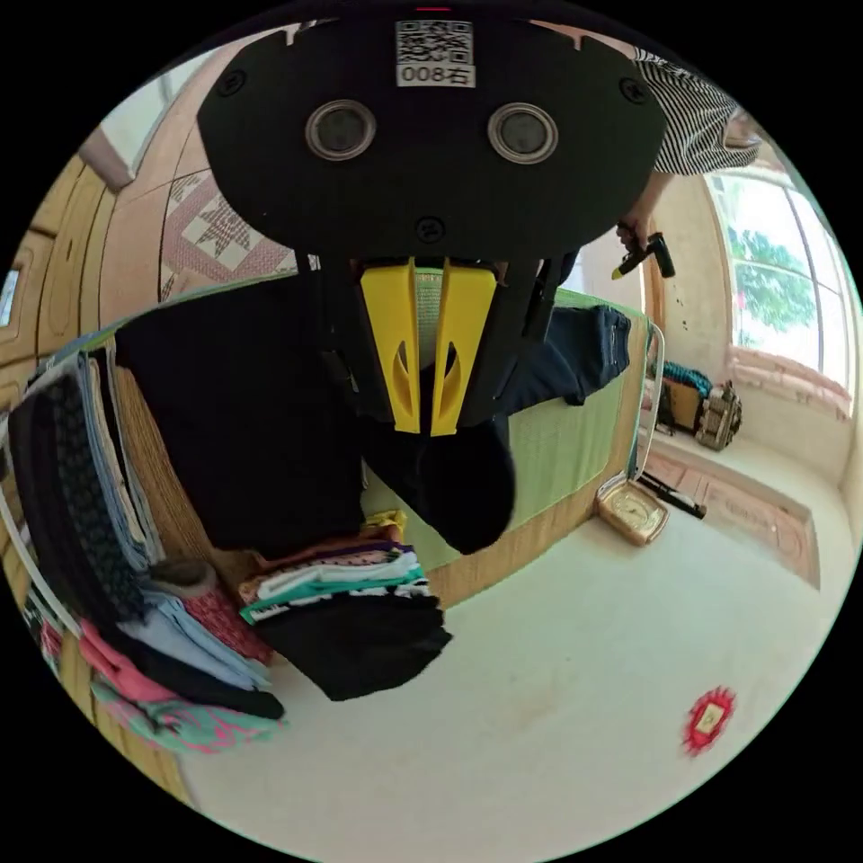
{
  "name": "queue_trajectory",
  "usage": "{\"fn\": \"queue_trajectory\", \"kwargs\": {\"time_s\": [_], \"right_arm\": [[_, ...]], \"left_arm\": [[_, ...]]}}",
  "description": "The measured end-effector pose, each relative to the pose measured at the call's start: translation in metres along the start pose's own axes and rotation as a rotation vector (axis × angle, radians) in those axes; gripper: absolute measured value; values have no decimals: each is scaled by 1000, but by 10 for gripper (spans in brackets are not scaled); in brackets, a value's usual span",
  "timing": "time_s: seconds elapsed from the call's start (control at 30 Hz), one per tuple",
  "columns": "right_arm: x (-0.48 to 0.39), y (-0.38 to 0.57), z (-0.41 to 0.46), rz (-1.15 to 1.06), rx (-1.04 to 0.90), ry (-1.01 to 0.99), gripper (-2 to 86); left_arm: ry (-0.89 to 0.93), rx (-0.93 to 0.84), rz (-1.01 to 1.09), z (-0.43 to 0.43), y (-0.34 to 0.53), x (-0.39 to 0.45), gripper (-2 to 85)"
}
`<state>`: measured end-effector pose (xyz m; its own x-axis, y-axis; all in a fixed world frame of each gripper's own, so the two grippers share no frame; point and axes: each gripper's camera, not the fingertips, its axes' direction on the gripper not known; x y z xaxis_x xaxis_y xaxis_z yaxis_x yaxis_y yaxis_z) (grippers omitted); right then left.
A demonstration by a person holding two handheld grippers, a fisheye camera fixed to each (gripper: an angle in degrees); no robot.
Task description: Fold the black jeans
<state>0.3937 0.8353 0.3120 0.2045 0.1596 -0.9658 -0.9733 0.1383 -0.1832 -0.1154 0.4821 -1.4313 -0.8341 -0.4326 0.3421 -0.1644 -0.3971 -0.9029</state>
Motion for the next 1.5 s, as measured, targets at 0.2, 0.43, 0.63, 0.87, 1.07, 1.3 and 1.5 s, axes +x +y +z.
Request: {"fn": "queue_trajectory", "kwargs": {"time_s": [0.2, 0.43, 0.63, 0.87, 1.07, 1.3, 1.5], "right_arm": [[67, 47, 32, 116, 2, -20, 2], [72, 85, 84, 22, -59, -108, 4], [77, 112, 141, -4, -166, -163, 17], [98, 142, 208, 59, -271, -247, 34], [122, 143, 239, 114, -276, -277, 48], [149, 135, 272, 180, -268, -310, 55], [166, 129, 294, 244, -232, -326, 57]], "left_arm": [[-8, -9, -38, 25, 20, -17, 0], [13, 18, -77, 45, 34, -37, 1], [104, 111, -143, 54, 44, -64, 7], [152, 260, -270, 58, 43, -106, 30], [136, 328, -408, 68, 27, -143, 65], [81, 307, -501, 91, 2, -163, 72], [81, 299, -530, 107, -9, -173, 39]]}}
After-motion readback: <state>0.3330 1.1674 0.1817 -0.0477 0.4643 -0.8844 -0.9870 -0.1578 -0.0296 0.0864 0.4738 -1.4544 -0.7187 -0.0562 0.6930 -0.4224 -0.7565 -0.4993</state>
